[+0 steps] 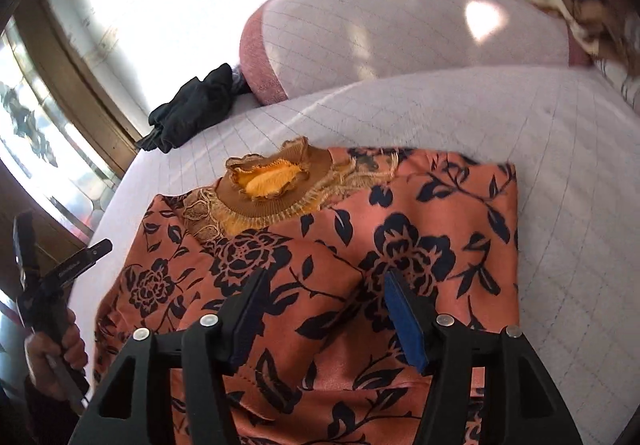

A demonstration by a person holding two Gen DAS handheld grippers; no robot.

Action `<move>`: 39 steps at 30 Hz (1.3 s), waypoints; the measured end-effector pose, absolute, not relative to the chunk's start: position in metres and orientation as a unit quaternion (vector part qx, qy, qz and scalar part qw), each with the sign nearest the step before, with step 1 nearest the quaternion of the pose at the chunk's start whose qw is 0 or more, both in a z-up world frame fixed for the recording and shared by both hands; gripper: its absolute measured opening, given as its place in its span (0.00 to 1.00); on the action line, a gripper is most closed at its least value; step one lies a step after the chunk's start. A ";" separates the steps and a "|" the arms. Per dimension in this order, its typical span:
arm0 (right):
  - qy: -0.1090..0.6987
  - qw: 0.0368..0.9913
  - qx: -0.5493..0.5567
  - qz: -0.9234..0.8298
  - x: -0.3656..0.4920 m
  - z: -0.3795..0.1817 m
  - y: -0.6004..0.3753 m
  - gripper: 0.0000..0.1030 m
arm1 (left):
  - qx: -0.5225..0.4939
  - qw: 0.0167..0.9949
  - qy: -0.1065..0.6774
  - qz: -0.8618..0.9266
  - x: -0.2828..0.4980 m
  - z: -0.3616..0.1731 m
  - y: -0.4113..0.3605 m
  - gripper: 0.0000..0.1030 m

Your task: Fold small clothes

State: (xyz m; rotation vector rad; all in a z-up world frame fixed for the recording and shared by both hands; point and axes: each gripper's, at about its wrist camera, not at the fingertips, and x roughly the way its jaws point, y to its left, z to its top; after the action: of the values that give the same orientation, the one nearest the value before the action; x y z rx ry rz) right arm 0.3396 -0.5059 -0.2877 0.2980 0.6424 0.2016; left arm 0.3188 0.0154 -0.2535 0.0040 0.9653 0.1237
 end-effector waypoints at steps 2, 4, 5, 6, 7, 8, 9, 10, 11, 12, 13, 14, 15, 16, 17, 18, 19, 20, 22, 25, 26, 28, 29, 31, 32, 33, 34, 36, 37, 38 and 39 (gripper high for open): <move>0.287 0.944 0.099 0.132 0.328 -0.279 -0.486 0.69 | 0.043 0.861 0.501 0.075 0.322 -0.274 0.006 0.67; 0.277 0.946 0.063 0.158 0.322 -0.276 -0.463 0.76 | 0.064 0.862 0.495 0.087 0.320 -0.280 -0.001 0.66; 0.278 0.946 0.041 0.159 0.322 -0.279 -0.452 0.77 | 0.073 0.865 0.489 0.087 0.318 -0.279 -0.005 0.64; 0.285 0.946 0.016 0.151 0.325 -0.284 -0.441 0.77 | 0.077 0.867 0.485 0.080 0.317 -0.277 -0.007 0.59; 0.301 0.943 -0.007 0.140 0.330 -0.292 -0.433 0.76 | 0.070 0.870 0.483 0.071 0.315 -0.275 -0.007 0.55; 0.316 0.939 -0.019 0.135 0.335 -0.300 -0.429 0.63 | 0.058 0.871 0.484 0.063 0.314 -0.274 -0.006 0.44; 0.324 0.936 -0.024 0.138 0.337 -0.305 -0.428 0.29 | 0.046 0.870 0.487 0.059 0.314 -0.275 -0.002 0.27; 0.324 0.936 -0.032 0.135 0.337 -0.305 -0.429 0.19 | 0.037 0.869 0.489 0.058 0.314 -0.275 0.001 0.19; 0.312 0.941 -0.038 0.128 0.334 -0.302 -0.433 0.15 | 0.030 0.870 0.489 0.060 0.316 -0.275 0.002 0.09; 0.301 0.945 -0.037 0.125 0.330 -0.296 -0.439 0.10 | 0.025 0.872 0.485 0.063 0.315 -0.274 0.005 0.09; 0.291 0.949 -0.026 0.119 0.327 -0.289 -0.448 0.10 | 0.021 0.874 0.481 0.067 0.315 -0.271 0.007 0.09; 0.278 0.954 -0.009 0.110 0.324 -0.280 -0.459 0.09 | 0.019 0.877 0.475 0.071 0.314 -0.270 0.009 0.09; 0.261 0.960 0.013 0.101 0.319 -0.271 -0.473 0.09 | 0.017 0.880 0.470 0.074 0.315 -0.265 0.011 0.09; 0.242 0.965 0.040 0.092 0.315 -0.262 -0.489 0.09 | 0.017 0.881 0.467 0.076 0.315 -0.264 0.011 0.09; 0.222 0.968 0.074 0.086 0.311 -0.255 -0.507 0.09 | 0.018 0.881 0.467 0.074 0.316 -0.264 0.011 0.09; 0.202 0.970 0.110 0.081 0.307 -0.248 -0.527 0.09 | 0.021 0.879 0.470 0.073 0.317 -0.265 0.010 0.09; 0.185 0.970 0.142 0.071 0.303 -0.243 -0.546 0.09 | 0.023 0.877 0.474 0.075 0.318 -0.268 0.010 0.09; 0.171 0.969 0.167 0.057 0.299 -0.239 -0.563 0.09 | 0.023 0.875 0.477 0.076 0.318 -0.270 0.009 0.09; 0.149 0.968 0.198 0.034 0.291 -0.237 -0.591 0.09 | 0.023 0.874 0.480 0.072 0.322 -0.272 0.008 0.09; 0.151 0.963 0.221 0.039 0.285 -0.235 -0.621 0.09 | 0.030 0.873 0.480 0.074 0.322 -0.274 0.005 0.09; 0.158 0.959 0.229 0.062 0.283 -0.235 -0.630 0.09 | 0.031 0.872 0.482 0.074 0.322 -0.274 0.005 0.09; 0.181 0.944 0.254 0.107 0.280 -0.238 -0.647 0.10 | 0.032 0.869 0.488 0.076 0.323 -0.277 0.005 0.09; 0.193 0.939 0.263 0.113 0.280 -0.241 -0.653 0.12 | 0.031 0.868 0.490 0.078 0.323 -0.278 0.005 0.09; 0.206 0.936 0.267 0.098 0.278 -0.248 -0.659 0.37 | 0.033 0.872 0.483 0.078 0.321 -0.275 0.002 0.09; 0.220 0.934 0.266 0.093 0.281 -0.252 -0.659 0.77 | 0.032 0.878 0.473 0.071 0.319 -0.270 -0.001 0.09; 0.229 0.929 0.274 0.092 0.281 -0.257 -0.659 0.88 | 0.030 0.885 0.461 0.058 0.316 -0.262 -0.005 0.09; 0.232 0.925 0.284 0.101 0.282 -0.261 -0.659 0.88 | 0.029 0.892 0.448 0.043 0.312 -0.254 -0.010 0.09; 0.230 0.906 0.331 0.132 0.284 -0.269 -0.662 0.88 | 0.033 0.906 0.421 0.007 0.303 -0.242 -0.023 0.15; 0.232 0.897 0.349 0.142 0.288 -0.272 -0.661 0.88 | 0.036 0.909 0.416 -0.019 0.299 -0.239 -0.031 0.20; 0.240 0.896 0.348 0.139 0.294 -0.273 -0.657 0.88 | 0.038 0.905 0.421 -0.052 0.297 -0.238 -0.039 0.30; 0.253 0.902 0.329 0.121 0.301 -0.273 -0.650 0.87 | 0.037 0.899 0.428 -0.084 0.295 -0.239 -0.048 0.35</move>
State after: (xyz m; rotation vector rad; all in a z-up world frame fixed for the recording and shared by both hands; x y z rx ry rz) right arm 0.3009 -0.6501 -0.2732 0.6807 0.5237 0.2493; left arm 0.2950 -0.0476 -0.2387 0.0775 0.8871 -0.1738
